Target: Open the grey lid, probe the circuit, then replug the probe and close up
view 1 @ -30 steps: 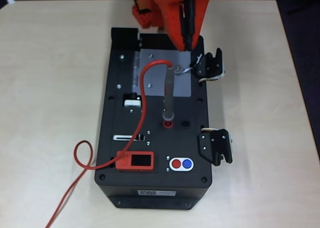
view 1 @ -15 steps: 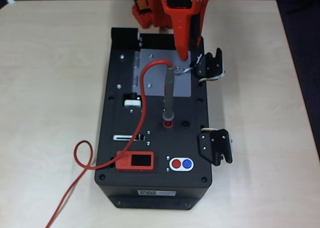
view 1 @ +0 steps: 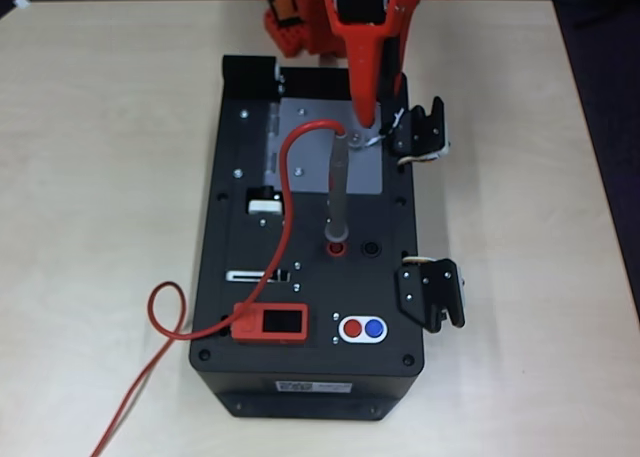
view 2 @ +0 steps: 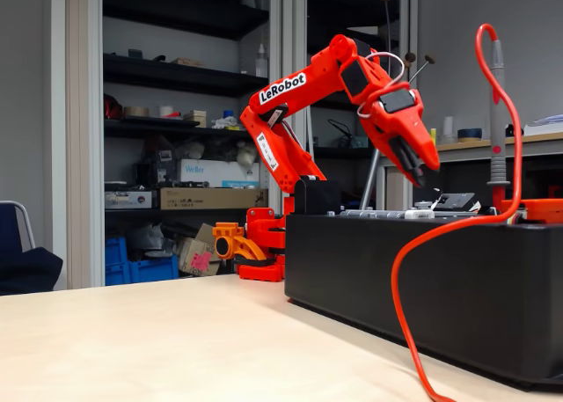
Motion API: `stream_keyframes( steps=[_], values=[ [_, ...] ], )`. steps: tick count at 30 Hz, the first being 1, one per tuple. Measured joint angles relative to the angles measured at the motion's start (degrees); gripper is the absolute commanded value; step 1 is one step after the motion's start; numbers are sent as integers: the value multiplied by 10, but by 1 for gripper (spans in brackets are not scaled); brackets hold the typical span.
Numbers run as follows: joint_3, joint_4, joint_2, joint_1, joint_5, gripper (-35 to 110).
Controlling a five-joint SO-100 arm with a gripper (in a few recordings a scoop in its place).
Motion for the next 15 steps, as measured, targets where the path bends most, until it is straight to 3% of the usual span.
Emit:
stream_keyframes(
  steps=[15],
  values=[
    [54,-101,-15,-20,26,17]
  ],
)
